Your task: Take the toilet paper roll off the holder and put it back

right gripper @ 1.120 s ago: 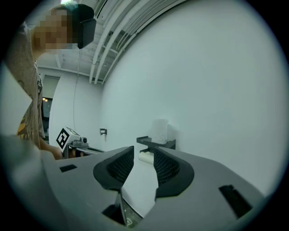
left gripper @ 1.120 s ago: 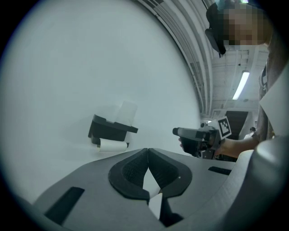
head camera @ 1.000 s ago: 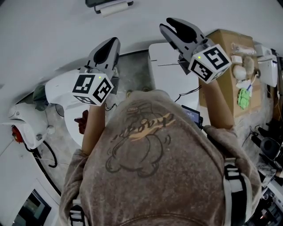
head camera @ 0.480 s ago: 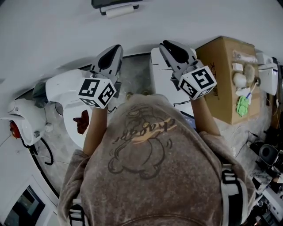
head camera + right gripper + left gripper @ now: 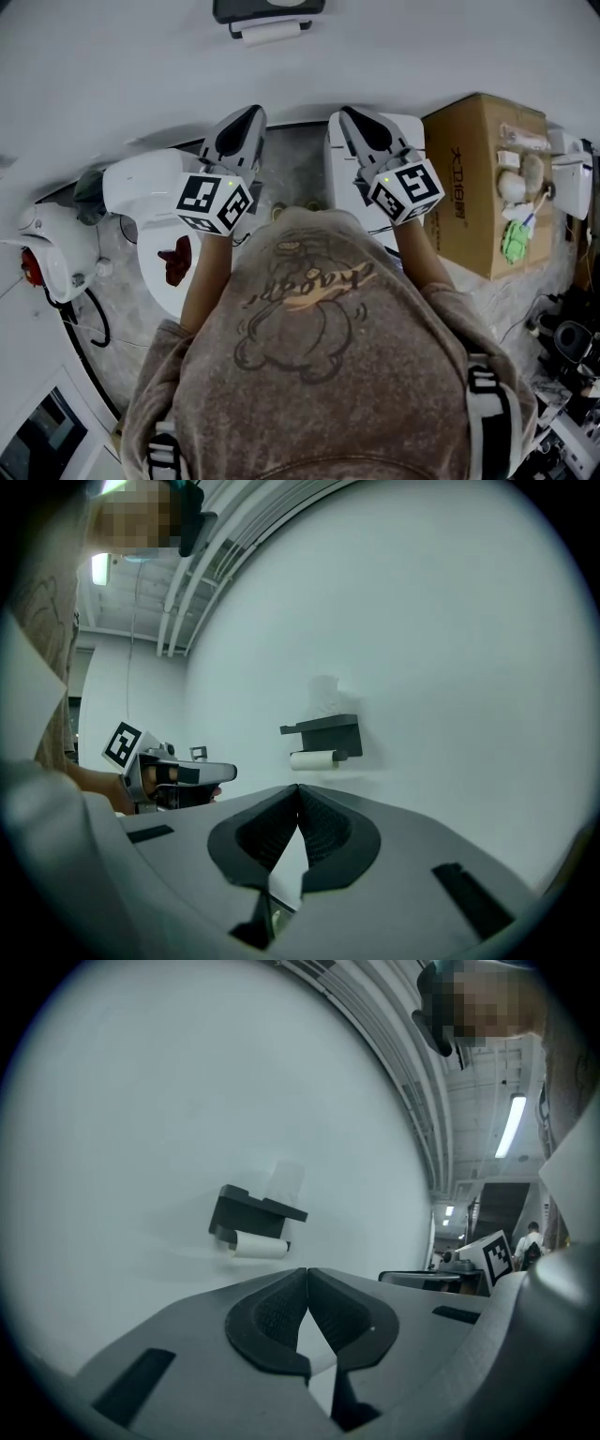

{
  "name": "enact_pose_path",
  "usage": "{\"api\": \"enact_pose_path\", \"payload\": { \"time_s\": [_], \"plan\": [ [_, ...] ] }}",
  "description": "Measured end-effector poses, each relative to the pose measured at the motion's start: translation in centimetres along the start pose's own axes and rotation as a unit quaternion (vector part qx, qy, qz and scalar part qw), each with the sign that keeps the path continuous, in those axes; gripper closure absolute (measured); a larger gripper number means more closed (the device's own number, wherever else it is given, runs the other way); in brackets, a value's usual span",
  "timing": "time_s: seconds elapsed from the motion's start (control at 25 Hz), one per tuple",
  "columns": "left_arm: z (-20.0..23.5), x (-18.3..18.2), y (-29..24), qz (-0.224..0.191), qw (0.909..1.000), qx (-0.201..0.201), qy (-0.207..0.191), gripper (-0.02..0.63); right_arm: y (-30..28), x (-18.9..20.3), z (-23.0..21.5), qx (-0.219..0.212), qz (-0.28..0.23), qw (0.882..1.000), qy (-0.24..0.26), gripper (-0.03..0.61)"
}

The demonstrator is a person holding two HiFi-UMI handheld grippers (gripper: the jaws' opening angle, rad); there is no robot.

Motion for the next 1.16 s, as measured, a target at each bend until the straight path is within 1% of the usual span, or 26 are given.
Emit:
{"api": "enact_pose_path", "payload": {
  "time_s": [0.16,0.68,1.16],
  "plan": [
    [0.2,-0.2,-0.1,0.001,1.0,-0.005,-0.007,0.594,-0.6,-0.2,0.2,0.0,-0.007,1.0,-0.003,0.578],
    [0.5,-0.6,0.0,-0.003,0.9999,-0.016,-0.004,0.594,-1.4,-0.8,0.4,0.004,-0.01,1.0,-0.003,0.578],
    [0.5,-0.9,0.5,-0.005,0.9997,-0.023,-0.007,0.594,-1.4,-0.9,0.8,-0.002,-0.012,1.0,-0.01,0.578]
  ]
}}
Point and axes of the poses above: the fingertips, and each gripper's own axes: y backward along the fingers, z to its left, x out of its underside, the point moved 2 cm from there along y, backward along the fingers, and after that the axes turned 4 degrees about z, right-handed, at the moved point
